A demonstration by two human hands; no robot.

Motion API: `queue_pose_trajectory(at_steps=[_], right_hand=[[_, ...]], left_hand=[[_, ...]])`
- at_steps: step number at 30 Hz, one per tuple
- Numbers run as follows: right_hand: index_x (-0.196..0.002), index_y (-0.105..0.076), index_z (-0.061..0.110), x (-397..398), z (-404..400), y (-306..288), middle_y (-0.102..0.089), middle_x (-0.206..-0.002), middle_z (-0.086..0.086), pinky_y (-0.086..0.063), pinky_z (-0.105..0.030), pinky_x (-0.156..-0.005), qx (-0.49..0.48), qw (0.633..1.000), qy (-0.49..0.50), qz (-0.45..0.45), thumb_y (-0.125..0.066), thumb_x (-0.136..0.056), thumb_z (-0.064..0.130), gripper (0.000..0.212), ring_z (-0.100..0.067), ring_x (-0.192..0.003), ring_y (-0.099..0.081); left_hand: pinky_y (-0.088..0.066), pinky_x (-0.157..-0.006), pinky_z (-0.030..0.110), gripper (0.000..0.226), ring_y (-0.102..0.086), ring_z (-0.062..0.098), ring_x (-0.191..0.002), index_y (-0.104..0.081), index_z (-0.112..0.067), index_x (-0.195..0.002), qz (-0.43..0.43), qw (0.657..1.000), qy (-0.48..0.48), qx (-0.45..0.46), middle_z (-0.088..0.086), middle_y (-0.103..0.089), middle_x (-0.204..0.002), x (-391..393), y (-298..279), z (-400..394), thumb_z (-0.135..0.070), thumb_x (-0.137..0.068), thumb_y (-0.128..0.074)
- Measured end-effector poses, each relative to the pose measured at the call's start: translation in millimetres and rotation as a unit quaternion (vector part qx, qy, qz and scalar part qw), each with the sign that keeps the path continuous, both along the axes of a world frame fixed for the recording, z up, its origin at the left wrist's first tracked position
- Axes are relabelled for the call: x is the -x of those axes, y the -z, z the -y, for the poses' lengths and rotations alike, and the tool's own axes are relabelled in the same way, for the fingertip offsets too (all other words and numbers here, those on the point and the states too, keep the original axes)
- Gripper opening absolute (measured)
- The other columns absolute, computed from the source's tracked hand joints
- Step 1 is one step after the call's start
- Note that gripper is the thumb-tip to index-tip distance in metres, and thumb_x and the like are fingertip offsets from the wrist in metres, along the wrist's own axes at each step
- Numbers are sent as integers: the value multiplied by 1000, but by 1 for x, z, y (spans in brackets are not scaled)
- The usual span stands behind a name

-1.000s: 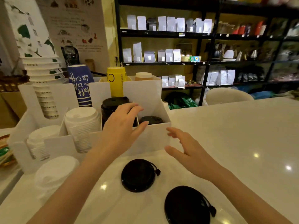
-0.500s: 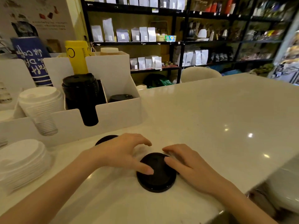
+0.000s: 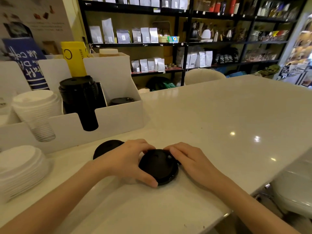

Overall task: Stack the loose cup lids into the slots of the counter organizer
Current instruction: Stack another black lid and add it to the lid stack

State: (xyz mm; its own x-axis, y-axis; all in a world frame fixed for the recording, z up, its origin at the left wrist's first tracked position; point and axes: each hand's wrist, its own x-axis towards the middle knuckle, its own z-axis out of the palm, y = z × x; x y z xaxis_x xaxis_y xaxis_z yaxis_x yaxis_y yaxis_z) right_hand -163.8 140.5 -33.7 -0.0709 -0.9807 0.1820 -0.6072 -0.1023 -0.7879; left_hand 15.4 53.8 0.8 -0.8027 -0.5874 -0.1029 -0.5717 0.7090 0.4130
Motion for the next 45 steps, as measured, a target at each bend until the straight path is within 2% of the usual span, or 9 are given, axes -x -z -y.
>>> queue_pose_trajectory(at_steps=[4, 10, 17, 23, 26, 29, 34, 38, 45], right_hand=[[-98, -69, 29, -5, 17, -16, -67, -105, 11, -40, -3, -76, -15, 993, -9, 117, -35, -94, 29, 34, 2, -96, -57], [-98, -62, 32, -23, 56, -52, -61, -92, 20, -34, 8, -66, 14, 994, -40, 105, -26, -96, 33, 36, 18, -81, -55], [-102, -59, 16, -59, 106, -94, -62, -106, -12, -44, -9, -79, 108, 987, -49, 110, -30, -95, 30, 34, -17, -99, -56], [-101, -60, 10, -103, 149, -112, -60, -94, -6, -40, 0, -64, 204, 962, -69, 170, -31, -96, 23, 32, 1, -85, -53], [-108, -59, 12, -119, 164, -119, -56, -88, 9, -36, 5, -62, 207, 951, -91, 209, -29, -96, 22, 33, 20, -75, -49], [-117, -55, 20, -128, 176, -119, -56, -99, 9, -34, 6, -66, 193, 950, -102, 224, -28, -96, 25, 35, 11, -90, -48], [-130, -41, 31, -132, 192, -117, -49, -123, 13, -23, -11, -93, 142, 944, -141, 261, -21, -95, 37, 41, 7, -111, -37], [-102, -48, 37, -136, 205, -109, -53, -102, 17, -33, 10, -64, 122, 949, -169, 235, -19, -96, 34, 30, 30, -79, -47], [-128, -45, 22, -139, 218, -98, -49, -129, 0, -34, -25, -103, 114, 952, -173, 226, -23, -96, 37, 42, -11, -120, -43]], left_hand=[[-45, -84, 18, 76, -48, 1, -97, -46, -32, -121, -55, 997, -35, -29, -16, -50, -112, -8, -15, 12, -50, -54, -77], [-44, -84, 18, 78, -50, 7, -104, -45, -25, -125, -167, 979, -116, -26, -14, -51, -111, -28, -44, 30, -41, -56, -77], [-46, -97, 29, 88, -56, 10, -110, -47, -22, -124, -331, 923, -193, -10, -4, -59, -120, -68, -76, 50, -43, -44, -77], [-43, -96, 18, 78, -54, 5, -111, -49, -27, -120, -424, 872, -230, 87, -8, -60, -118, -92, -87, 67, -47, -52, -80], [-39, -89, 3, 75, -53, 4, -110, -50, -28, -118, -442, 848, -261, 133, -12, -60, -114, -97, -88, 78, -51, -53, -78], [-31, -79, -8, 72, -50, 3, -108, -50, -27, -120, -449, 830, -293, 154, -15, -58, -111, -99, -87, 86, -51, -55, -68], [-38, -88, 11, 58, -49, 4, -107, -55, -24, -117, -448, 803, -336, 205, -10, -58, -113, -100, -80, 98, -39, -64, -72], [-29, -75, -7, 56, -43, 0, -103, -52, -20, -120, -425, 803, -357, 219, -12, -52, -108, -98, -74, 105, -36, -69, -70], [-32, -68, -8, 50, -43, 3, -97, -47, -19, -124, -384, 830, -343, 215, -1, -58, -119, -99, -65, 113, -37, -80, -59]])
